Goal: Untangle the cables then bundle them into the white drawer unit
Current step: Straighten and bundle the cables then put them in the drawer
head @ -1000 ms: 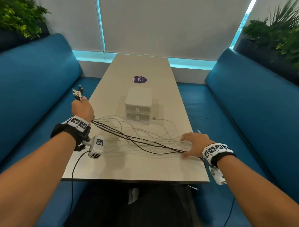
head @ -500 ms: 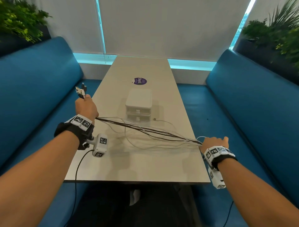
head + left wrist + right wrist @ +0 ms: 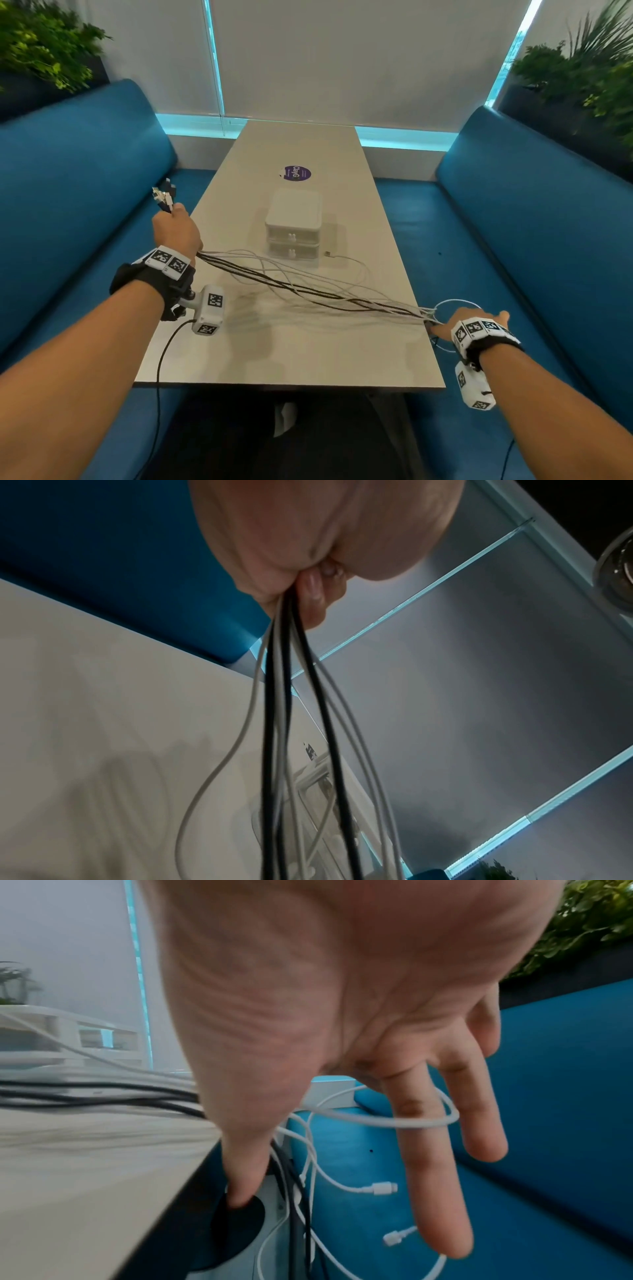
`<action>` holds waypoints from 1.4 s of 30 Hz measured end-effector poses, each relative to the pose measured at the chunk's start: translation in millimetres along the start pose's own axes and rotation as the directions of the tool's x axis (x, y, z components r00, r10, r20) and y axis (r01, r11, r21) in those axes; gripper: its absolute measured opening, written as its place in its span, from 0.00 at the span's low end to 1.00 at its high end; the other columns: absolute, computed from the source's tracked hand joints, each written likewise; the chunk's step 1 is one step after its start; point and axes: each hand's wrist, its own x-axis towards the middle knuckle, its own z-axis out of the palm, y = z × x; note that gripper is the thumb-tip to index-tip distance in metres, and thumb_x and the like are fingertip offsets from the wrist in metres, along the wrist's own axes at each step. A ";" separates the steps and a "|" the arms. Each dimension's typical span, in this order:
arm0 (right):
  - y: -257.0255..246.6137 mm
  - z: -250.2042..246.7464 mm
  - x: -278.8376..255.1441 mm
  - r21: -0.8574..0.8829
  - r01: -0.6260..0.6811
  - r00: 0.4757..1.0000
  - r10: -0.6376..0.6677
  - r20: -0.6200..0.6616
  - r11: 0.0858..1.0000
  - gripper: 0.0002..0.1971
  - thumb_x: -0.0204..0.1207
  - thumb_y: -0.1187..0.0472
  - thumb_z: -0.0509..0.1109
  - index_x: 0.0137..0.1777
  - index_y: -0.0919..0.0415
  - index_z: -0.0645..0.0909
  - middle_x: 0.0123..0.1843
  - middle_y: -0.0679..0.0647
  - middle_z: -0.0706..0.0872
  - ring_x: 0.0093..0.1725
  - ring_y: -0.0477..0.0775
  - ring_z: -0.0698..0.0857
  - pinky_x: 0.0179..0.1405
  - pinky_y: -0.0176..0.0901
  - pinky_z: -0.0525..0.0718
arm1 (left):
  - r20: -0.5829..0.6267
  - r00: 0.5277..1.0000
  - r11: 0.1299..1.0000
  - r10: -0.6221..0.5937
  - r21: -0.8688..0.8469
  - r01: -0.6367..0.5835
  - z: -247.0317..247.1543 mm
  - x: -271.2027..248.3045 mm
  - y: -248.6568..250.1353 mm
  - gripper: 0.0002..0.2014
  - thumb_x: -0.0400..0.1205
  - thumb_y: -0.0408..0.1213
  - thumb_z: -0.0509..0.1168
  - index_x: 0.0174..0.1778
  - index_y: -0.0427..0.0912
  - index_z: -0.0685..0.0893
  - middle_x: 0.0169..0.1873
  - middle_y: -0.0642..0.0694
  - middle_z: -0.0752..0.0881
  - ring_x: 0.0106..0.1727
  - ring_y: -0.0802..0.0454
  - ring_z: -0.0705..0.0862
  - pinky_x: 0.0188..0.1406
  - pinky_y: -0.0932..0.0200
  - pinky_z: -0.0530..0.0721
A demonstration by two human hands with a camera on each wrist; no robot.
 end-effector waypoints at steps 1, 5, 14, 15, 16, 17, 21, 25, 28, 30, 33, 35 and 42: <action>-1.7 0.3 0.1 -0.036 0.016 1.000 -0.016 0.010 0.999 0.30 0.69 0.23 0.56 0.44 0.49 0.83 0.43 0.43 0.87 0.51 0.52 0.84 0.75 0.66 0.58 | 0.000 1.000 1.000 0.003 -0.002 -0.003 0.0 0.7 -1.1 0.17 0.87 0.49 0.57 0.59 0.38 0.80 0.43 0.46 0.80 0.44 0.45 0.79 0.48 0.44 0.82; -12.2 -5.3 -0.6 -0.133 0.102 0.995 -0.100 0.018 0.986 0.22 0.65 0.36 0.68 0.55 0.46 0.80 0.54 0.44 0.84 0.70 0.60 0.76 0.73 0.63 0.60 | -0.001 1.000 1.000 0.009 -0.002 -0.009 -0.8 2.7 -4.7 0.18 0.87 0.48 0.57 0.61 0.38 0.80 0.46 0.44 0.82 0.44 0.45 0.79 0.46 0.46 0.80; -44.8 -42.4 -11.3 -0.001 0.398 0.893 -0.387 -0.231 0.917 0.32 0.79 0.62 0.61 0.84 0.54 0.60 0.81 0.56 0.71 0.87 0.58 0.52 0.86 0.58 0.47 | 0.019 1.000 1.000 0.012 0.019 -0.013 4.7 -2.4 -9.0 0.17 0.87 0.48 0.57 0.60 0.38 0.81 0.38 0.48 0.80 0.40 0.47 0.78 0.43 0.48 0.78; -48.6 -41.7 -7.0 -0.052 0.401 0.886 -0.401 -0.233 0.915 0.31 0.78 0.58 0.62 0.82 0.53 0.64 0.77 0.55 0.77 0.86 0.58 0.56 0.85 0.59 0.48 | 0.021 1.000 1.000 0.018 0.017 -0.019 4.9 -2.2 -10.2 0.18 0.86 0.48 0.57 0.59 0.36 0.82 0.34 0.49 0.78 0.36 0.48 0.76 0.41 0.48 0.76; -52.9 -42.3 -5.1 -0.098 0.395 0.877 -0.406 -0.256 0.914 0.29 0.77 0.54 0.63 0.79 0.53 0.67 0.72 0.54 0.82 0.84 0.58 0.61 0.85 0.60 0.48 | 0.025 1.000 1.000 0.018 0.010 -0.018 4.7 -2.6 -10.6 0.19 0.86 0.47 0.57 0.58 0.35 0.82 0.32 0.49 0.76 0.33 0.49 0.73 0.40 0.48 0.74; -58.0 -43.8 -3.9 -0.140 0.385 0.863 -0.410 -0.294 0.912 0.26 0.77 0.50 0.63 0.75 0.53 0.71 0.65 0.54 0.86 0.80 0.58 0.68 0.84 0.60 0.48 | 0.026 0.999 1.000 0.018 0.001 -0.018 5.0 -2.1 -11.3 0.19 0.85 0.47 0.57 0.58 0.35 0.82 0.31 0.50 0.75 0.31 0.49 0.72 0.40 0.49 0.73; -77.6 -58.3 -6.9 -0.257 0.358 0.789 -0.438 -0.431 0.898 0.13 0.80 0.51 0.61 0.59 0.53 0.80 0.40 0.50 0.85 0.57 0.56 0.84 0.83 0.60 0.51 | 0.026 0.999 0.999 0.022 0.024 -0.022 4.3 -3.6 -11.5 0.14 0.84 0.48 0.57 0.49 0.40 0.80 0.30 0.49 0.76 0.32 0.48 0.74 0.39 0.49 0.75; -89.6 -65.6 -11.3 -0.175 0.445 0.797 -0.477 -0.371 0.878 0.15 0.81 0.61 0.62 0.66 0.56 0.78 0.48 0.53 0.85 0.58 0.60 0.83 0.69 0.54 0.74 | 0.022 0.999 0.999 0.032 0.028 -0.032 0.8 0.8 -14.6 0.15 0.84 0.49 0.56 0.48 0.41 0.80 0.31 0.49 0.76 0.32 0.47 0.74 0.38 0.49 0.76; -95.7 -56.8 -10.2 -0.152 0.517 0.762 -0.534 -0.366 0.842 0.27 0.76 0.63 0.65 0.76 0.51 0.72 0.74 0.53 0.74 0.76 0.61 0.69 0.75 0.61 0.68 | 0.022 0.999 0.999 0.025 0.021 -0.026 0.3 3.4 -17.3 0.15 0.84 0.49 0.56 0.48 0.39 0.79 0.31 0.49 0.75 0.32 0.47 0.73 0.38 0.49 0.74; -100.2 -53.5 -11.2 -0.198 0.580 0.698 -0.608 -0.378 0.790 0.37 0.72 0.69 0.65 0.83 0.49 0.63 0.85 0.50 0.61 0.86 0.61 0.53 0.83 0.64 0.55 | 0.026 0.999 0.999 0.029 0.016 -0.029 0.3 1.7 -17.6 0.13 0.84 0.48 0.56 0.46 0.42 0.78 0.31 0.49 0.74 0.31 0.48 0.72 0.38 0.50 0.74; -109.9 -58.4 -21.7 -0.130 0.688 0.671 -0.694 -0.262 0.714 0.45 0.74 0.76 0.63 0.87 0.48 0.53 0.88 0.50 0.57 0.87 0.58 0.54 0.83 0.54 0.60 | 0.033 0.999 1.000 0.030 -0.001 -0.030 0.8 1.6 -18.4 0.13 0.84 0.48 0.56 0.46 0.41 0.78 0.31 0.49 0.75 0.31 0.48 0.72 0.38 0.50 0.75; -114.6 -57.4 -24.3 -0.033 0.676 0.726 -0.673 -0.145 0.736 0.41 0.76 0.69 0.65 0.86 0.43 0.55 0.84 0.50 0.66 0.82 0.60 0.65 0.79 0.53 0.70 | 0.031 0.999 0.999 0.025 -0.024 -0.024 0.2 2.7 -18.2 0.15 0.84 0.48 0.57 0.46 0.39 0.80 0.31 0.49 0.75 0.32 0.49 0.72 0.39 0.49 0.74; -90.5 -49.5 -16.2 -0.098 0.541 0.833 -0.548 -0.079 0.835 0.20 0.77 0.43 0.55 0.65 0.46 0.78 0.63 0.49 0.84 0.67 0.60 0.76 0.68 0.52 0.71 | 0.031 0.999 0.998 -0.009 -0.056 0.011 -8.1 14.6 -17.5 0.15 0.83 0.50 0.57 0.48 0.41 0.78 0.31 0.50 0.74 0.34 0.49 0.73 0.41 0.48 0.75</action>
